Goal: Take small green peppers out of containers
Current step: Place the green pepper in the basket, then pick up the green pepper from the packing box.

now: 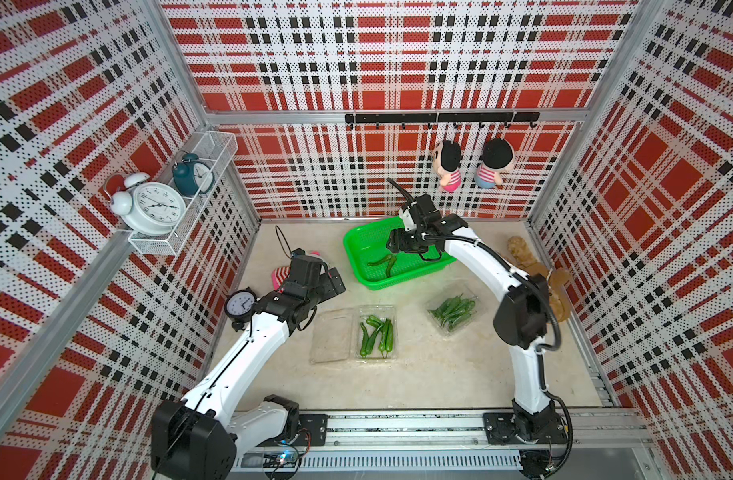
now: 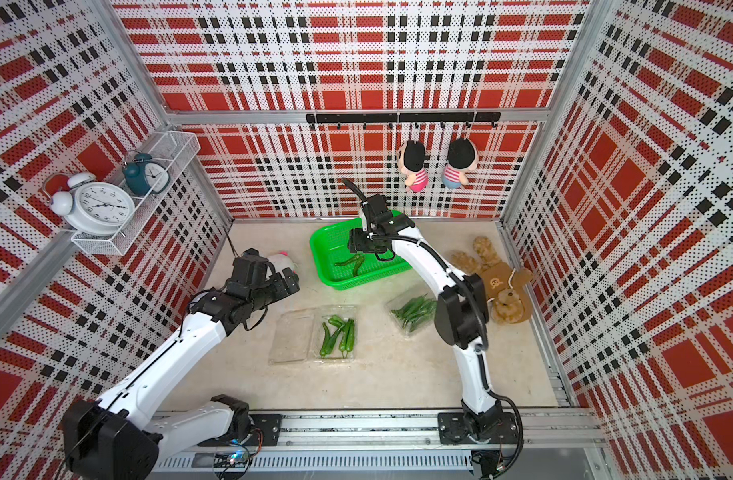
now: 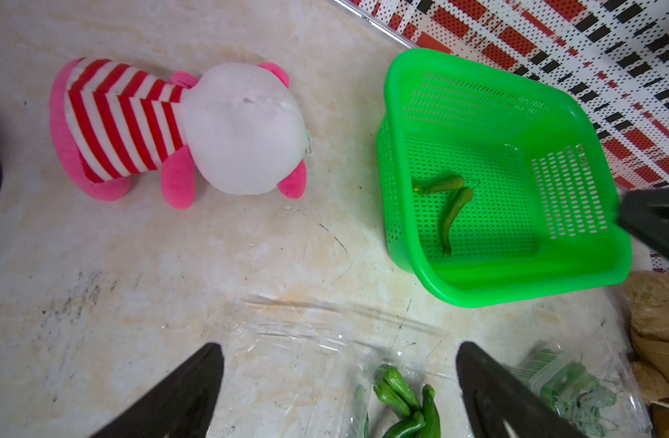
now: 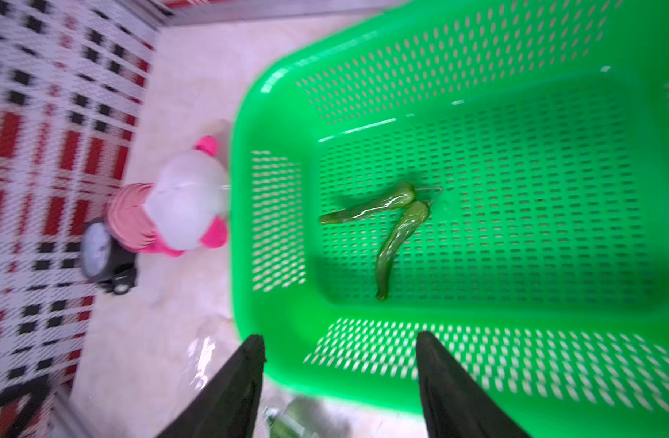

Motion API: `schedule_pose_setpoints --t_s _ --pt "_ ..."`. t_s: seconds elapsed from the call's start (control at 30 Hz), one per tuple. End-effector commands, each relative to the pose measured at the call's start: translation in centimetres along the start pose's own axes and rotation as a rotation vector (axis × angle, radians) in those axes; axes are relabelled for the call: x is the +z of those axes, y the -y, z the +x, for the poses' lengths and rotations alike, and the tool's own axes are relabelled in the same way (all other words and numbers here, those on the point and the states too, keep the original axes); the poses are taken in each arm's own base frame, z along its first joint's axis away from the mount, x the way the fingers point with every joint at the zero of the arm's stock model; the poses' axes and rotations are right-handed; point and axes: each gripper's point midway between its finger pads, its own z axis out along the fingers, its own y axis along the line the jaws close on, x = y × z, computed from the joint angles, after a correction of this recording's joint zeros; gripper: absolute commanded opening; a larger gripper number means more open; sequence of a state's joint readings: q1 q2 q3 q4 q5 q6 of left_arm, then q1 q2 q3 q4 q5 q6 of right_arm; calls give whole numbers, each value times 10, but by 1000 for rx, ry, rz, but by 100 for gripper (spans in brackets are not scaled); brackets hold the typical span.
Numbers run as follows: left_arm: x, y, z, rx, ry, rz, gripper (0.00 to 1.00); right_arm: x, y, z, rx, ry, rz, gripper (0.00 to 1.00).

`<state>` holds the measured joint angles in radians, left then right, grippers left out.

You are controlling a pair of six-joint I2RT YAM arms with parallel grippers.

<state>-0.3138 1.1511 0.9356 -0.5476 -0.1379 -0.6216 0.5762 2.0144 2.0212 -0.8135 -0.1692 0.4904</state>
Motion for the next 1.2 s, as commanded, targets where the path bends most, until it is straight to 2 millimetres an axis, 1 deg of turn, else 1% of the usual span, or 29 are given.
schedule_pose_setpoints --t_s 0.0,0.07,0.13,0.2,0.3,0.4,0.5,0.6,0.7,0.93,1.17 --pt "1 5 -11 18 25 9 98 -34 -30 45 -58 -67 -10 67" --pt "4 5 -11 18 21 9 98 -37 -42 78 -67 -113 -30 67" --pt "7 6 -9 21 14 11 98 -33 -53 112 -76 -155 -48 67" --pt "10 7 -6 23 4 17 98 -22 -58 150 -52 -213 -57 67" --pt "12 6 -2 27 -7 20 98 -3 -62 194 -57 -281 -62 66" --pt "11 4 1 30 -10 23 98 18 -60 224 -48 -346 -53 65" --pt "10 2 6 34 -21 27 98 36 -54 239 -21 -396 -33 64" --pt "9 -1 11 37 -32 24 99 49 -50 247 -6 -423 -18 63" --pt "7 -3 14 35 -33 24 98 58 -47 255 4 -450 6 61" --pt "6 -8 20 34 -41 16 98 68 -38 267 18 -483 54 56" --pt "10 -7 23 30 -53 22 98 75 -40 271 0 -508 68 55"
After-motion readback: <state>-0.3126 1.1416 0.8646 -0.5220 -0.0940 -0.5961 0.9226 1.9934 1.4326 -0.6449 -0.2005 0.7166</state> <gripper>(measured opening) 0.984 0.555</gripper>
